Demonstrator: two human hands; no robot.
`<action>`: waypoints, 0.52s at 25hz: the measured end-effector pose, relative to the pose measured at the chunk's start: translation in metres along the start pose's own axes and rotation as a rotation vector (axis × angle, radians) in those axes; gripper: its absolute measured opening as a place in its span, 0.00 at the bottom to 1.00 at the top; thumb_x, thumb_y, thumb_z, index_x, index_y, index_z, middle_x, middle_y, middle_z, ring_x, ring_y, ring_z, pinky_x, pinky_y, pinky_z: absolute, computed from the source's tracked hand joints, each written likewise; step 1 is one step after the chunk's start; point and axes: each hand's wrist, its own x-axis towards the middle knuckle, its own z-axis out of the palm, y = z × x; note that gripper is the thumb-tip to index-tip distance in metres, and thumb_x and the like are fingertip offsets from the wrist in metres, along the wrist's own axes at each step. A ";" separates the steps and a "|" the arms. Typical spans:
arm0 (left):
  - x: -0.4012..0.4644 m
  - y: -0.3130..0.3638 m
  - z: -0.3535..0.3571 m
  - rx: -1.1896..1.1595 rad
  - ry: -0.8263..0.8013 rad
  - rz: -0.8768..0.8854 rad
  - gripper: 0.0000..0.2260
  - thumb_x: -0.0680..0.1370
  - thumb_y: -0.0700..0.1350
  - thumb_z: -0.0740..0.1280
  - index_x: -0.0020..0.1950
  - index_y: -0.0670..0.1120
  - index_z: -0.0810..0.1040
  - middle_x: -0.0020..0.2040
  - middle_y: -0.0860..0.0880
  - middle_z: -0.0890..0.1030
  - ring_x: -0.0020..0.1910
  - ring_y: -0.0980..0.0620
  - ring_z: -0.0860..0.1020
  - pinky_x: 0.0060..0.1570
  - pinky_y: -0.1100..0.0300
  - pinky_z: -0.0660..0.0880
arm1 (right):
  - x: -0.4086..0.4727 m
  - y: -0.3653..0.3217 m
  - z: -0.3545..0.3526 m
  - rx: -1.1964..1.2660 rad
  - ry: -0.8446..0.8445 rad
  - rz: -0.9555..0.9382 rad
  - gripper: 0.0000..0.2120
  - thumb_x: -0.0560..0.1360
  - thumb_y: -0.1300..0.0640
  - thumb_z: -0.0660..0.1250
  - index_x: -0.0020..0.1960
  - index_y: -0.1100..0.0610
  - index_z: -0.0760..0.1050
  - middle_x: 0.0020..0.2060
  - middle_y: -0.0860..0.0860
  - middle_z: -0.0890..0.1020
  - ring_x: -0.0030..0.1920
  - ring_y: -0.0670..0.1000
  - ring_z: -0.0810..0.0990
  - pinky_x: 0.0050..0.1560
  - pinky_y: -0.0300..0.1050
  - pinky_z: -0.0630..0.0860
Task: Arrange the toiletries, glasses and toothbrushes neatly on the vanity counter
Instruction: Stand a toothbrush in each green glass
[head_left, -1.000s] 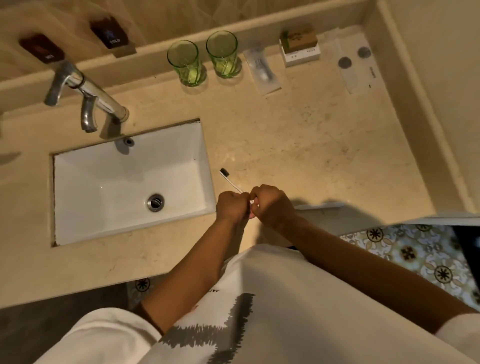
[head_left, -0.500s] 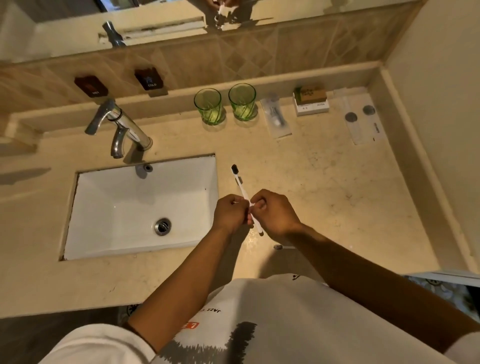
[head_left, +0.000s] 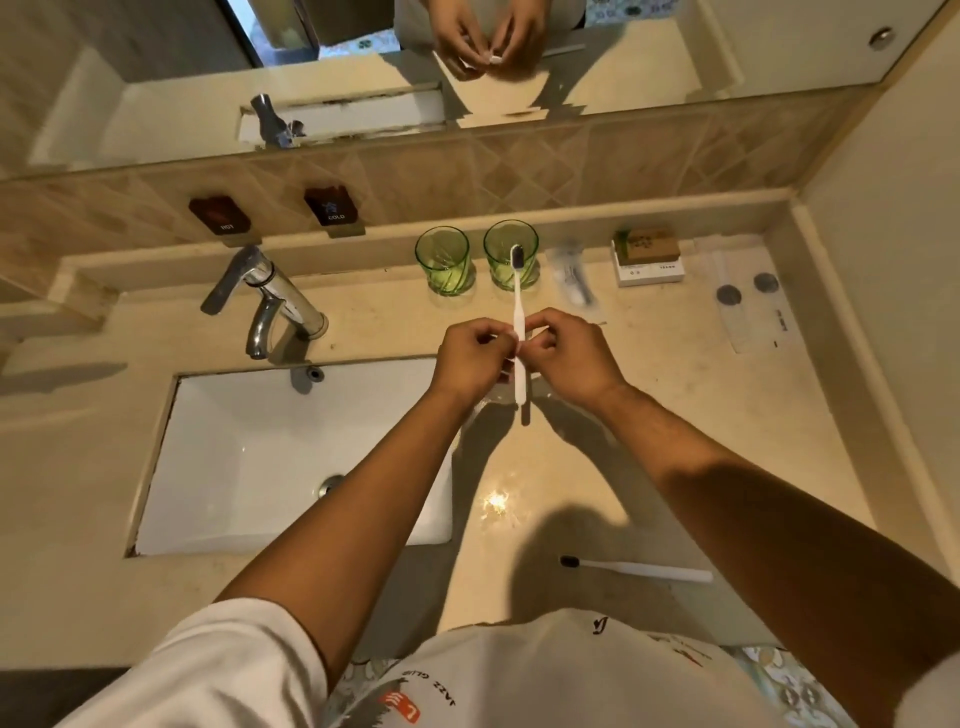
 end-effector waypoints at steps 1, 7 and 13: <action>0.011 0.008 -0.001 0.003 0.004 0.024 0.07 0.81 0.37 0.66 0.53 0.37 0.83 0.43 0.41 0.85 0.37 0.48 0.82 0.40 0.54 0.83 | 0.012 -0.005 -0.004 -0.018 0.008 -0.023 0.05 0.76 0.60 0.70 0.50 0.51 0.79 0.38 0.56 0.84 0.36 0.49 0.82 0.37 0.38 0.80; 0.071 0.046 -0.009 0.028 0.026 0.099 0.07 0.80 0.39 0.68 0.54 0.38 0.84 0.47 0.39 0.86 0.40 0.47 0.84 0.41 0.55 0.82 | 0.091 -0.027 -0.015 -0.108 0.063 -0.145 0.06 0.77 0.57 0.70 0.52 0.54 0.82 0.42 0.47 0.84 0.40 0.47 0.84 0.44 0.42 0.82; 0.131 0.069 -0.011 0.047 0.113 0.198 0.06 0.78 0.36 0.71 0.53 0.39 0.84 0.47 0.40 0.86 0.48 0.43 0.86 0.52 0.49 0.84 | 0.161 -0.040 -0.018 -0.100 0.110 -0.203 0.04 0.73 0.55 0.73 0.48 0.50 0.82 0.40 0.44 0.84 0.41 0.42 0.83 0.46 0.44 0.82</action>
